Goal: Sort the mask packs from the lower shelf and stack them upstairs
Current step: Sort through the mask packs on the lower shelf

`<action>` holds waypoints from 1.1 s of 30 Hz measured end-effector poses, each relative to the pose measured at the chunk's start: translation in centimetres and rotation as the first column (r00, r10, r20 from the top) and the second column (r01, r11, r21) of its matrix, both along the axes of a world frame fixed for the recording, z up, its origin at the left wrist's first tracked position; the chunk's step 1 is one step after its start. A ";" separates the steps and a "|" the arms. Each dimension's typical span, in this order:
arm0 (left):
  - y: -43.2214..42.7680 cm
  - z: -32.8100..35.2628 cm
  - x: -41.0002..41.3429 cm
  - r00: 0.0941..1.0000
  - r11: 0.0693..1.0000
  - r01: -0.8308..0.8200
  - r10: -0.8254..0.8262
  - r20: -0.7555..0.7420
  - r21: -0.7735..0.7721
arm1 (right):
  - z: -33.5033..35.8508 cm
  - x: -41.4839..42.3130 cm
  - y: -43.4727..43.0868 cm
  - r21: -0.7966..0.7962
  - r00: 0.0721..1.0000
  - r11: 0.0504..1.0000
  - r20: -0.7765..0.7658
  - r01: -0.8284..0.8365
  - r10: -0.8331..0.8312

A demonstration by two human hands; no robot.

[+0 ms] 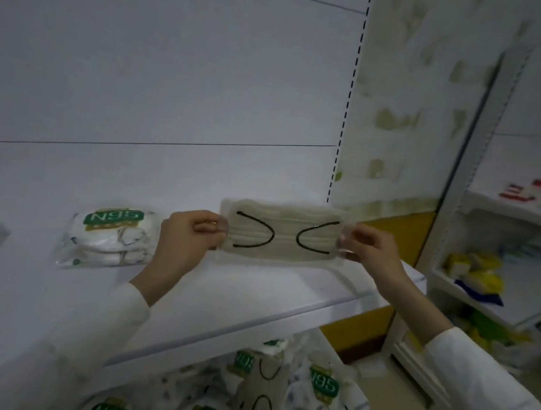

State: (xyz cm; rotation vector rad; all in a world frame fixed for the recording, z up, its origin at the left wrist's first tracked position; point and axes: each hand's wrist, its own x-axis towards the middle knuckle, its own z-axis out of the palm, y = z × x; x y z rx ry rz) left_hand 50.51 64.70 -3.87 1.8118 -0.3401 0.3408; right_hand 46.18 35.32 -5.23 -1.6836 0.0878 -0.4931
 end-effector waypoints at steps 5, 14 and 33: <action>-7.5 1.1 4.5 0.998 0.996 -0.069 0.068 -0.011 -0.063 | 1.9 5.5 -7.3 -0.052 1.000 0.998 -0.017 0.019 -0.020; -15.6 -0.6 13.2 0.924 0.930 -0.368 0.364 -0.116 -0.017 | 1.9 19.5 -13.6 -0.337 0.984 0.939 -0.178 -0.065 0.004; -16.5 -3.7 16.2 0.859 0.870 -0.350 0.445 -0.251 0.347 | -3.0 26.4 -13.6 -0.593 0.965 0.779 -0.257 -0.203 0.055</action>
